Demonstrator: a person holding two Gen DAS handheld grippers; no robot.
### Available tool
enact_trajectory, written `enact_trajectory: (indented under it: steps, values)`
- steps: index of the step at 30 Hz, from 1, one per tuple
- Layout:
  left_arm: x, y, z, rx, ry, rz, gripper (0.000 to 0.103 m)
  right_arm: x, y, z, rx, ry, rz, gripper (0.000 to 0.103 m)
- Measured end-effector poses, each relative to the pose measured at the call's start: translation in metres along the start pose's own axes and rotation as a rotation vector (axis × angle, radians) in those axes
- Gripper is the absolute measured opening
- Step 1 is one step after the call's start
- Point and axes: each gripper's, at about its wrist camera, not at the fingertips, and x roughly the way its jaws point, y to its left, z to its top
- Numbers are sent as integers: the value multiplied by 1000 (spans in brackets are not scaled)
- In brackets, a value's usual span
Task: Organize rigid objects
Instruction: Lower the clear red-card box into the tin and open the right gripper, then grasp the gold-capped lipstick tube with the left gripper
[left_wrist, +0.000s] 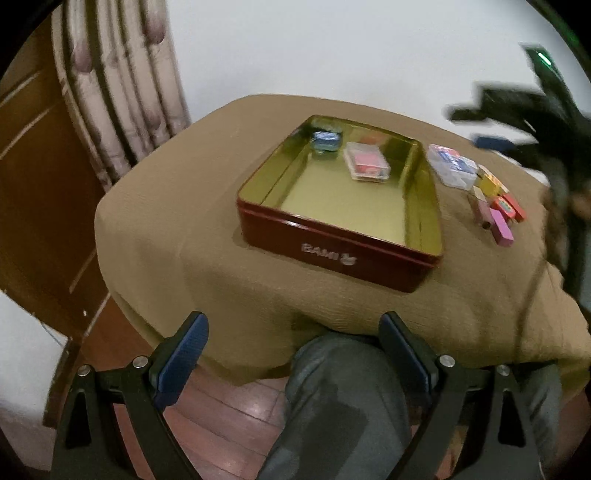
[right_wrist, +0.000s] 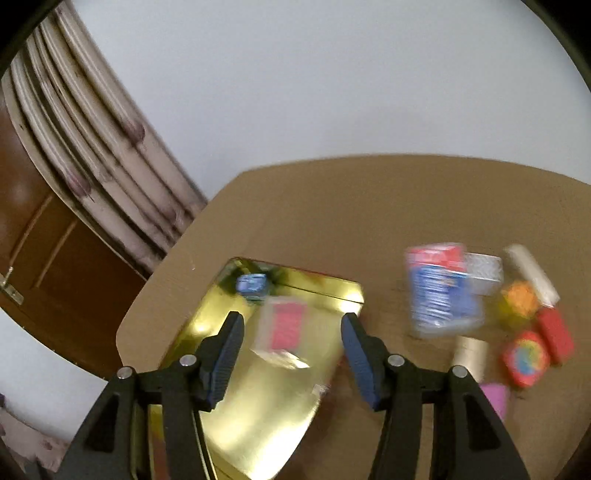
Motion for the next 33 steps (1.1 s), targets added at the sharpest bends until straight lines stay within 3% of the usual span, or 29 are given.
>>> enact_trajectory:
  steps: [3, 6, 9, 12, 15, 18, 24, 26, 33]
  values:
    - [-8, -14, -1, 56, -32, -22, 91, -35, -61, -23, 0, -49, -169, 57]
    - [-20, -33, 2, 100, -48, -110, 91, -50, -117, -45, -39, -45, -425, 57]
    - [-31, -65, 16, 155, -65, -197, 91, -63, -175, -56, 2, -37, -538, 57]
    - [-32, -104, 39, 194, -69, -259, 91, -66, -207, -64, 46, -44, -585, 57]
    - [-18, -138, 68, 206, -17, -323, 91, -61, -220, -72, 76, -35, -576, 57]
    - [7, -168, 99, 188, 38, -338, 91, -61, -223, -71, 108, -57, -533, 58]
    - [67, -213, 138, 193, 101, -267, 89, -72, -246, -74, 151, -66, -475, 59]
    - [86, -225, 144, 215, 132, -233, 83, -77, -254, -76, 158, -74, -446, 59]
    - [123, -236, 151, 218, 203, -197, 82, -86, -260, -79, 164, -85, -386, 61]
